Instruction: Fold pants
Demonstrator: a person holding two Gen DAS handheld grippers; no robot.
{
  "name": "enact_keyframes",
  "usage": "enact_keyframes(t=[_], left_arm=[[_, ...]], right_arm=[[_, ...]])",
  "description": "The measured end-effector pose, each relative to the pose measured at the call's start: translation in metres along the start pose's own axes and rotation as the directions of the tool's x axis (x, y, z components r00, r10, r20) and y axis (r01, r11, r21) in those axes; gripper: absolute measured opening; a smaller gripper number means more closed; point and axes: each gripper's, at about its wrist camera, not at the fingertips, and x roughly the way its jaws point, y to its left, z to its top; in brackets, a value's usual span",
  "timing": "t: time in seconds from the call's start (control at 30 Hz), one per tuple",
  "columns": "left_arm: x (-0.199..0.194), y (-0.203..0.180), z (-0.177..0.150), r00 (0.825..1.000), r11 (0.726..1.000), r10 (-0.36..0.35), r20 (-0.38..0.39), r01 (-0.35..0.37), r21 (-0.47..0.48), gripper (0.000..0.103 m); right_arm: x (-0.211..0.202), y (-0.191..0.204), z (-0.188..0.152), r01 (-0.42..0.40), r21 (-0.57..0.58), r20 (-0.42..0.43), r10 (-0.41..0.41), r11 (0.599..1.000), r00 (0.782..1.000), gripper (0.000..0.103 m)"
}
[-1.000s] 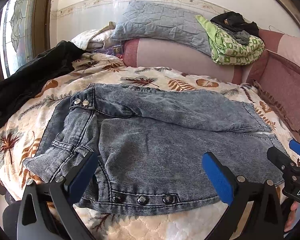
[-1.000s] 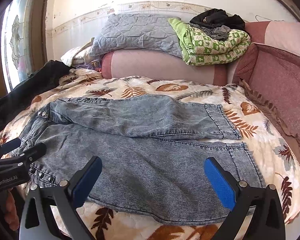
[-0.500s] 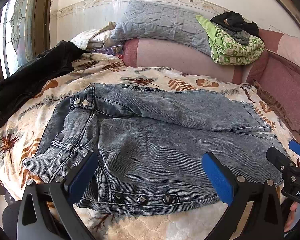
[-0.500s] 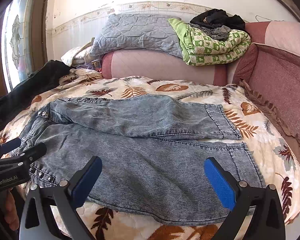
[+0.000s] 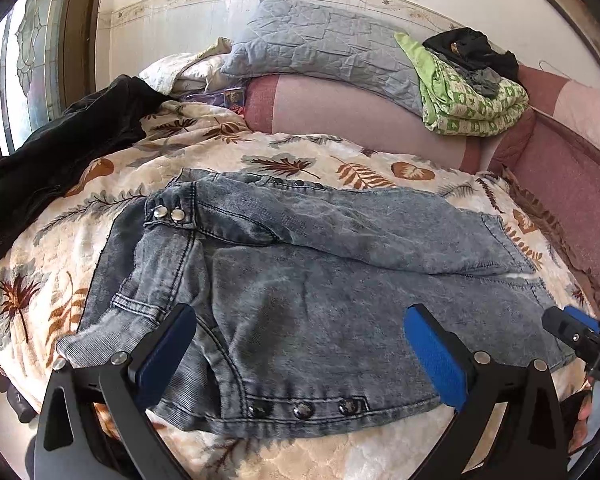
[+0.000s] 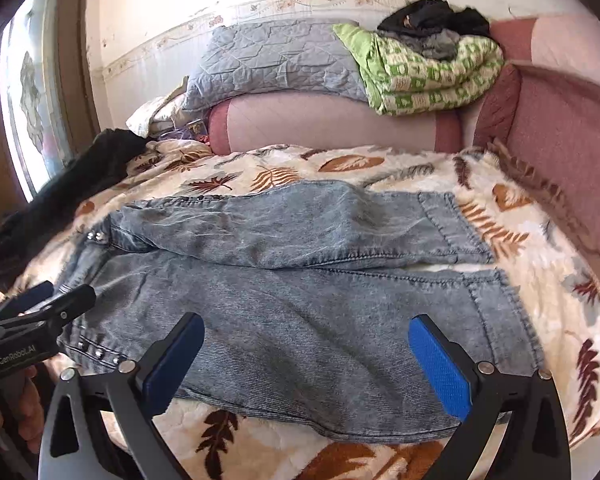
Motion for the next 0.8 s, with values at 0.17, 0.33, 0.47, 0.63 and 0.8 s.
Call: enact_keyframes(t=[0.17, 0.33, 0.47, 0.63, 0.8], left_arm=[[0.038, 0.066, 0.057, 0.986, 0.986, -0.011, -0.167, -0.017, -0.168, 0.103], [0.093, 0.111, 0.104, 0.952, 0.964, 0.049, -0.301, -0.123, -0.235, 0.103], [0.125, 0.126, 0.131, 0.941, 0.963, 0.102, -0.322, -0.175, -0.206, 0.103], [0.172, 0.138, 0.159, 0.927, 0.970, 0.097, -0.362, -0.169, -0.173, 0.103], [0.207, 0.156, 0.178, 0.923, 0.961, 0.079, -0.377, -0.171, -0.217, 0.103]], right_arm=[[0.018, -0.085, 0.036, -0.015, 0.263, -0.137, 0.053, 0.965, 0.989, 0.103], [0.061, -0.164, 0.090, 0.036, 0.400, -0.246, 0.070, 0.916, 0.967, 0.103], [0.097, -0.210, 0.130, 0.079, 0.455, -0.271, 0.053, 0.887, 0.961, 0.101], [0.155, -0.228, 0.174, 0.127, 0.390, -0.337, 0.012, 0.912, 0.942, 0.080], [0.201, -0.234, 0.194, 0.179, 0.321, -0.381, -0.047, 0.930, 0.923, 0.080]])
